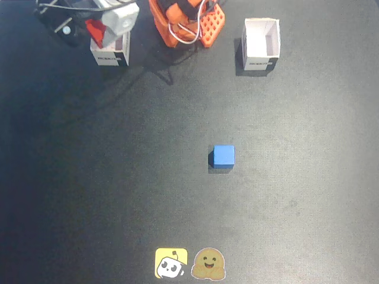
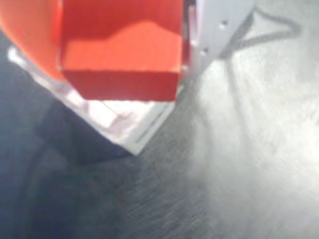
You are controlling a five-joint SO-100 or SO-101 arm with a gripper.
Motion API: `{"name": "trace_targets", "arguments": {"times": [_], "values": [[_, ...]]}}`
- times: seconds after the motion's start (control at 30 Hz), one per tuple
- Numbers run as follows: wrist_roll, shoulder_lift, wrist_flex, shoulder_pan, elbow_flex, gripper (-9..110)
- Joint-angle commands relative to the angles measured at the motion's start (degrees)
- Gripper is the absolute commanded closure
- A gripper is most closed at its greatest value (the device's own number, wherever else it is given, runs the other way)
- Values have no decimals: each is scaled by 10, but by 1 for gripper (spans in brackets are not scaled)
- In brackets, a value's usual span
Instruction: Put the red cube in the right box and the blue cube in the left box.
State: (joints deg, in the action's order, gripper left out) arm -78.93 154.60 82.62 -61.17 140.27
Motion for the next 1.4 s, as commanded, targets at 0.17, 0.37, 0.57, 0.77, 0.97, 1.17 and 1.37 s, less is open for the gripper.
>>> {"name": "trace_targets", "arguments": {"times": [0.17, 0.37, 0.57, 0.77, 0.97, 1.17, 1.37], "values": [[-10, 6, 7, -59, -4, 90], [-6, 9, 5, -83, -3, 89], [-14, 13, 5, -81, 2, 87], [-7, 25, 2, -76, 6, 85], [9, 48, -3, -48, 14, 78], [-10, 53, 3, -45, 16, 85], [10, 54, -18, -43, 17, 90]]}}
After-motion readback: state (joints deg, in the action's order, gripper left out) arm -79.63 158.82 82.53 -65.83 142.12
